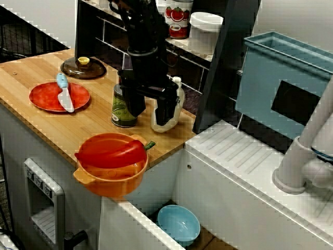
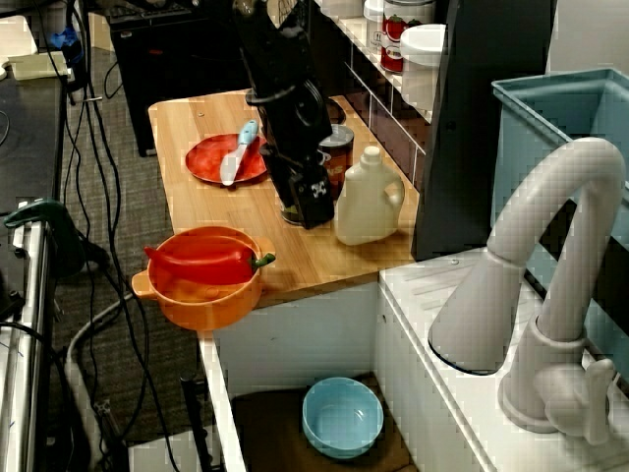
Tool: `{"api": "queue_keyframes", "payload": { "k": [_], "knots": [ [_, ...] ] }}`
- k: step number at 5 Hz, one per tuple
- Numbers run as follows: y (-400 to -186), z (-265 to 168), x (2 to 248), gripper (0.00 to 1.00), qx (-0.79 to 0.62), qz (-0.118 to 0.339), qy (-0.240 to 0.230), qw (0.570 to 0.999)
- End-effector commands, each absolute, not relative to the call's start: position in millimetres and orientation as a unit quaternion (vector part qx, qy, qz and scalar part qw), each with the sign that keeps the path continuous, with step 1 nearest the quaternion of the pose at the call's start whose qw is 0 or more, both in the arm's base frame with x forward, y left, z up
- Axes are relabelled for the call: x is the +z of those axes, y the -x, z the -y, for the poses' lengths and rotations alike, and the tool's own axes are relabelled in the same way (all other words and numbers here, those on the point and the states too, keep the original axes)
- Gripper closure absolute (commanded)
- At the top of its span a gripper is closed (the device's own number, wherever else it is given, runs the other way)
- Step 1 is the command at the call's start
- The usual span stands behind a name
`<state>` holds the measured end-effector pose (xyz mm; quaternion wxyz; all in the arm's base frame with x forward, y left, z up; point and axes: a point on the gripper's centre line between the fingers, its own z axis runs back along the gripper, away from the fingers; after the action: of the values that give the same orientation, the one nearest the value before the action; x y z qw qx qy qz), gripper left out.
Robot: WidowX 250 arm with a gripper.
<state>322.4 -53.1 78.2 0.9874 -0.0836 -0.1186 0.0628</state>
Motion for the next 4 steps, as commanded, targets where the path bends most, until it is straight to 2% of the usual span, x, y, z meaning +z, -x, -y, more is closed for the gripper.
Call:
{"api": "queue_keyframes", "payload": {
  "k": [1,2,3,4],
  "knots": [
    [-333,62,114,0.00,0.035,0.212,0.072,0.974],
    [-328,69,112,0.00,0.020,0.265,0.042,0.963],
    [-325,74,115,0.00,0.006,0.283,0.025,0.959],
    [-324,69,121,0.00,-0.015,0.277,0.007,0.961]
  ]
}}
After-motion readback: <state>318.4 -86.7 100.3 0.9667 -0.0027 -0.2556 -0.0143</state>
